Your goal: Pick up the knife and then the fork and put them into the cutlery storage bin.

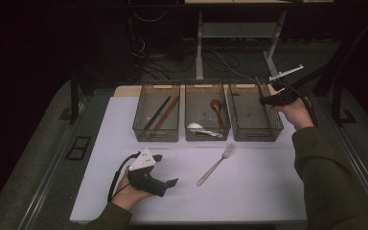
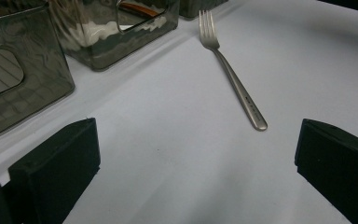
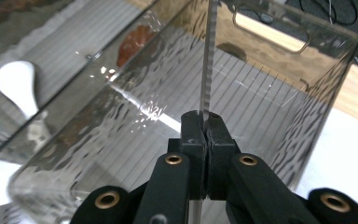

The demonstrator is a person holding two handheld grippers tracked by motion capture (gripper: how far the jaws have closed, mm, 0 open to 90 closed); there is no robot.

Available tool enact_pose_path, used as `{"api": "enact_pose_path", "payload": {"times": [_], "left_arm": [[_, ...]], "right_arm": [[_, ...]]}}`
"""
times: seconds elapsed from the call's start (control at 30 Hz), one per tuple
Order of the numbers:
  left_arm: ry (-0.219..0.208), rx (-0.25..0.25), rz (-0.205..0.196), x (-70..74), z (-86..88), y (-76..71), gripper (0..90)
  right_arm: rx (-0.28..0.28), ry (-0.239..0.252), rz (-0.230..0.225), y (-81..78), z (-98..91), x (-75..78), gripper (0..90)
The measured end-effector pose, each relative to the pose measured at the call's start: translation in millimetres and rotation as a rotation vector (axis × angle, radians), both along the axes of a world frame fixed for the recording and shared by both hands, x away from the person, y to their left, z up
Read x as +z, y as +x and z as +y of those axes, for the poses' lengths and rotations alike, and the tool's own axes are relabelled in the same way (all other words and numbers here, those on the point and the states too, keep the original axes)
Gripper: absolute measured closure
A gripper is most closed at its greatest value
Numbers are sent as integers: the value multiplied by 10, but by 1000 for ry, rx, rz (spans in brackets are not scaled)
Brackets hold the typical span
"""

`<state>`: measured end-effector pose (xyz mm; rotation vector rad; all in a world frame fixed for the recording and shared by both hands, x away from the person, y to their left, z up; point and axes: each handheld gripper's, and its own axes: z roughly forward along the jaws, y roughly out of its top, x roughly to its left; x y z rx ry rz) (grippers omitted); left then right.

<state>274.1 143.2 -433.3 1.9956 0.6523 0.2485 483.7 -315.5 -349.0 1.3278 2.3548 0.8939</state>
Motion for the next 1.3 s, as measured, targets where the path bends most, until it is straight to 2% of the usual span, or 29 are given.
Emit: {"api": "enact_pose_path", "payload": {"times": [0.17,0.33,0.43,0.53,0.6,0.67,0.83,0.93,1.13,1.3], "left_arm": [[3,-6,-3,1,-3,-6,0],[6,-8,-3,4,-7,-15,0],[5,-10,-7,3,-11,-21,0],[12,-14,-5,4,-15,-24,0],[14,-10,-5,-1,-23,-25,0],[29,-6,-7,2,-32,-23,0],[49,13,-7,14,-85,-8,36],[56,17,-8,25,-109,5,59],[57,24,-7,17,-94,4,64],[55,30,0,8,-56,2,62]], "right_arm": [[-11,8,6,80,51,-137,881],[-17,-9,3,134,130,-246,875],[-22,2,10,158,156,-325,860],[-25,-5,23,167,178,-397,777],[-30,10,12,154,168,-416,727],[-36,46,0,123,142,-411,669],[-6,142,-45,-31,93,-372,509],[14,163,-81,-176,98,-320,455],[67,205,-155,-498,113,-168,427],[114,235,-177,-753,157,-88,421]]}}
